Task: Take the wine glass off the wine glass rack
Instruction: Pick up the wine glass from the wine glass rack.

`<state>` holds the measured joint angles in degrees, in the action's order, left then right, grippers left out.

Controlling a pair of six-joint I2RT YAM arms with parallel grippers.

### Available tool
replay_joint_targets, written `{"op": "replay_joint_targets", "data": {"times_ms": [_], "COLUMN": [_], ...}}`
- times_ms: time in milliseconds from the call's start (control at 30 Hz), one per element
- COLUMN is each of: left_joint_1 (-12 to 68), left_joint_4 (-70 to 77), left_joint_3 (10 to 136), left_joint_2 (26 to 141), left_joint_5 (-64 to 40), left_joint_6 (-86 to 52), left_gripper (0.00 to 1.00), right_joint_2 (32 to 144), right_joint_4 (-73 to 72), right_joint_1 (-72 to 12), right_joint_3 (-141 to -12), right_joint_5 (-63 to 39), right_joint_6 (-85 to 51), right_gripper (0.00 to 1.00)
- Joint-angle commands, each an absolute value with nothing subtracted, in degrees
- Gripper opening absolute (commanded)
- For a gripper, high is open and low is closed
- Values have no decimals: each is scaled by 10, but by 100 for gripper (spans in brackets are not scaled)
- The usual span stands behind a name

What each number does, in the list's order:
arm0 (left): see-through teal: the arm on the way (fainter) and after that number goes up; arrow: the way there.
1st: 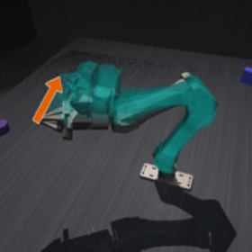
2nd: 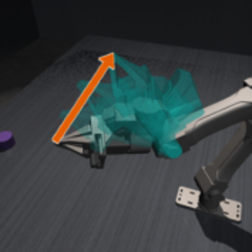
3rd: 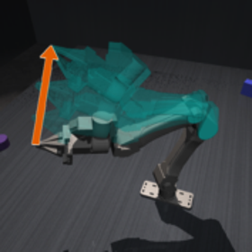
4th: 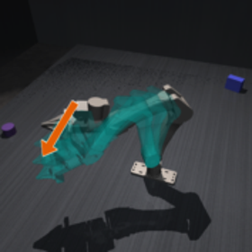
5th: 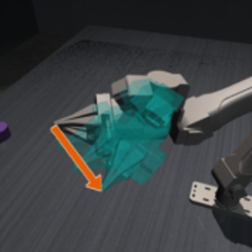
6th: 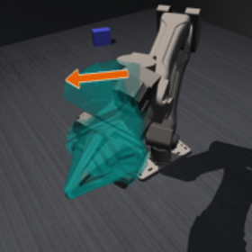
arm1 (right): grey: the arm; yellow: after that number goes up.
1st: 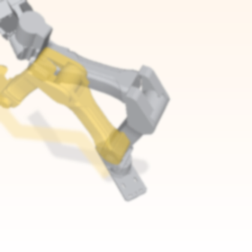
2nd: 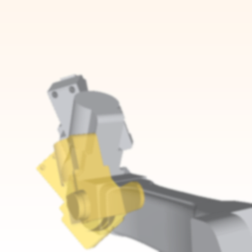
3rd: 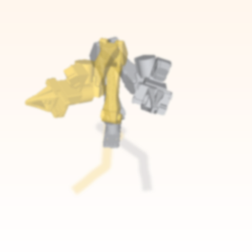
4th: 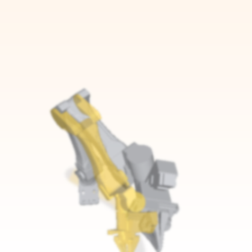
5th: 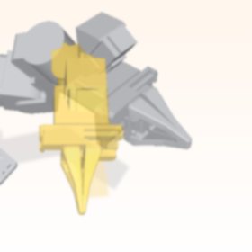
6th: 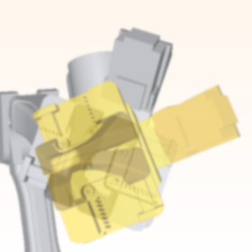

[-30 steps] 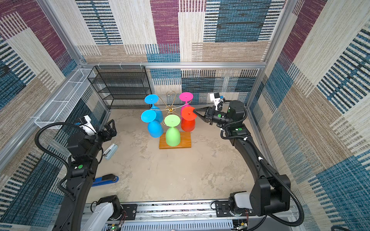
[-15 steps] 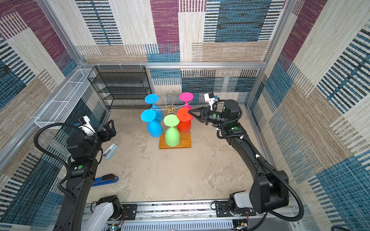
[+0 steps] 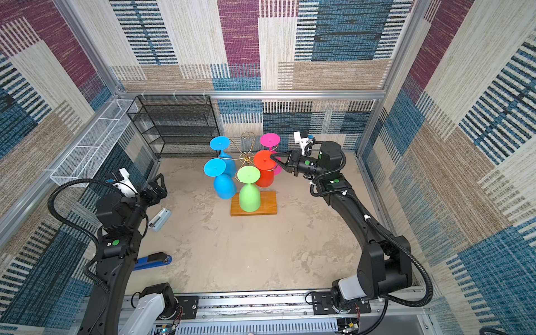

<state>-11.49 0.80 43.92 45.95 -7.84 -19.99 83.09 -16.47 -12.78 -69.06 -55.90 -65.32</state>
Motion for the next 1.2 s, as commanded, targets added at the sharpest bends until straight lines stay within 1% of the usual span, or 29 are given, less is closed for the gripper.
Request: {"op": "replay_joint_targets", "data": {"times_ms": [0, 333, 600, 967, 1167], "left_joint_1": [-116, -119, -120, -122, -124], "left_joint_4": [29, 30, 31, 32, 35], "left_joint_3": [438, 438, 437, 437, 435], "left_joint_2": [457, 454, 451, 450, 442], "left_joint_5": [-80, -80, -79, -80, -68], "left_joint_6": [-212, -213, -213, -216, -216], "left_gripper": [96, 97, 96, 97, 96], "right_joint_2": [829, 833, 817, 774, 734], "right_joint_4": [-196, -204, -213, -223, -191], "right_joint_1": [-128, -127, -112, -75, -50], "right_joint_3": [-693, -689, -659, -607, -582], "right_joint_5": [-535, -510, -484, -470, -457], "right_joint_6": [-664, -669, -683, -704, -684], "right_gripper": [0, 0, 0, 0, 0]}}
